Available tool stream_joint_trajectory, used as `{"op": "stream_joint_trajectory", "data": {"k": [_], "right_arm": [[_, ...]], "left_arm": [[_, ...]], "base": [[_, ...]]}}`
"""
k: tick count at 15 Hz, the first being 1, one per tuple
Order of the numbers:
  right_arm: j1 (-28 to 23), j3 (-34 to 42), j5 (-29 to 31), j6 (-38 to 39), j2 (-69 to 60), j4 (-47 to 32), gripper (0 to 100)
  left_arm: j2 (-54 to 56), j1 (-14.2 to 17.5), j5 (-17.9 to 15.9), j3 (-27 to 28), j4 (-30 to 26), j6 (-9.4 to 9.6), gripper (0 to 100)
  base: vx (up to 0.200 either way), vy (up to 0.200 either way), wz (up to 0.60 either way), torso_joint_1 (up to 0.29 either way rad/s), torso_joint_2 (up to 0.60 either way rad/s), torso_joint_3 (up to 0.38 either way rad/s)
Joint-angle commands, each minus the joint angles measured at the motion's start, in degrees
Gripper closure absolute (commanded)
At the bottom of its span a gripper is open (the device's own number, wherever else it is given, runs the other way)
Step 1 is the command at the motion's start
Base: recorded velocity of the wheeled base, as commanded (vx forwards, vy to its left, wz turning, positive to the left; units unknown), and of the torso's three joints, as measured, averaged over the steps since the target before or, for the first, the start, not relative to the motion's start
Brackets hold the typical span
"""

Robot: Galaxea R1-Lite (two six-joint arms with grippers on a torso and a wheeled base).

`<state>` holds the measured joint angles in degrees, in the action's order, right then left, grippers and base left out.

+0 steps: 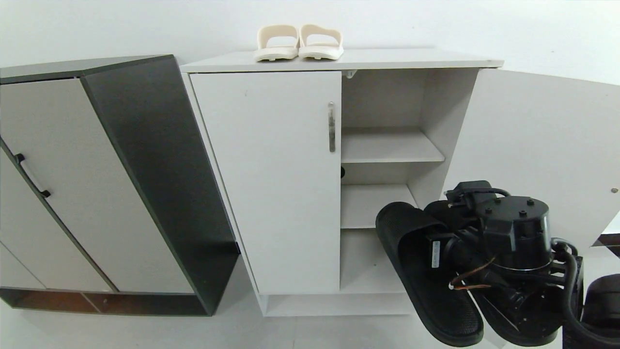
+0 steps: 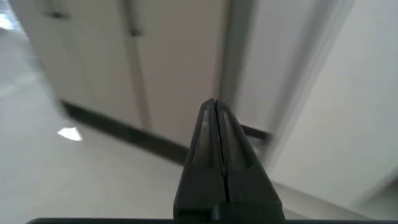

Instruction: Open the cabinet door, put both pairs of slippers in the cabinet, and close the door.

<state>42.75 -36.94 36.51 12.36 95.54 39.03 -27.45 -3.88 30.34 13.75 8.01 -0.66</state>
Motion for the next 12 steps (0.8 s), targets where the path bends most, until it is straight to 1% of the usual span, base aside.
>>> {"op": "stream_joint_trajectory", "data": {"k": [1,2,3,4,5,6,7,8,9,10,11,12], "right_arm": [[0.05,0.02,-0.04,0.03,1.49,0.43,100],[0.23,0.11,-0.21,0.03,1.93,0.87,100],[0.14,0.37,-0.04,0.03,2.02,1.75,100],[0.23,0.64,-0.39,0.03,2.11,2.45,100],[0.23,0.73,-0.39,-0.06,2.2,2.54,100],[0.23,0.73,-0.65,0.03,2.28,2.54,100],[0.31,0.73,-0.74,-0.06,2.72,2.54,100],[0.58,0.81,-0.65,-0.14,3.52,2.89,100],[1.19,1.17,-0.74,-0.14,3.69,3.68,100],[1.37,1.34,-0.65,-0.23,3.87,4.74,100],[1.81,1.17,-0.56,-0.23,4.22,5.09,100],[1.98,0.9,-0.48,-0.23,4.48,5.26,100]], "left_arm": [[21.65,5.9,-11.36,-9.27,-5.55,3.91,100],[25.34,5.28,-18.65,-10.24,-8.01,4.0,100],[27.19,3.88,-19.27,-11.11,-8.71,4.09,100],[27.45,3.79,-19.97,-12.7,-8.18,4.09,100],[27.45,3.79,-23.14,-12.96,-7.39,3.73,100],[27.45,3.79,-28.06,-13.31,-6.08,3.91,100],[27.45,3.79,-31.92,-13.75,-6.52,4.44,100],[27.37,3.79,-33.59,-13.58,-9.24,5.67,100],[27.37,3.79,-33.86,-13.75,-7.75,5.84,100],[27.37,3.79,-33.33,-13.75,-7.92,5.32,100],[27.37,3.79,-32.36,-13.75,-7.92,3.73,100],[27.37,3.79,-32.1,-13.75,-7.92,2.94,100]], "base": [[0.0,0.0,0.0,0.0,0.0,0.0],[0.0,0.0,0.0,0.0,0.0,0.0],[0.0,0.0,0.0,0.0,0.0,0.0],[0.0,0.0,0.0,0.0,0.0,0.0],[0.0,0.0,0.0,0.0,0.0,0.0],[0.0,0.0,0.0,0.0,0.0,0.0],[0.0,0.0,0.0,0.0,0.0,0.0],[0.0,0.0,0.0,0.0,0.0,0.0],[0.0,0.0,0.0,0.0,0.0,0.0],[0.0,0.0,0.0,0.0,0.0,0.0],[0.0,0.0,0.0,0.0,0.0,0.0],[0.0,0.0,0.0,0.0,0.0,0.0]]}}
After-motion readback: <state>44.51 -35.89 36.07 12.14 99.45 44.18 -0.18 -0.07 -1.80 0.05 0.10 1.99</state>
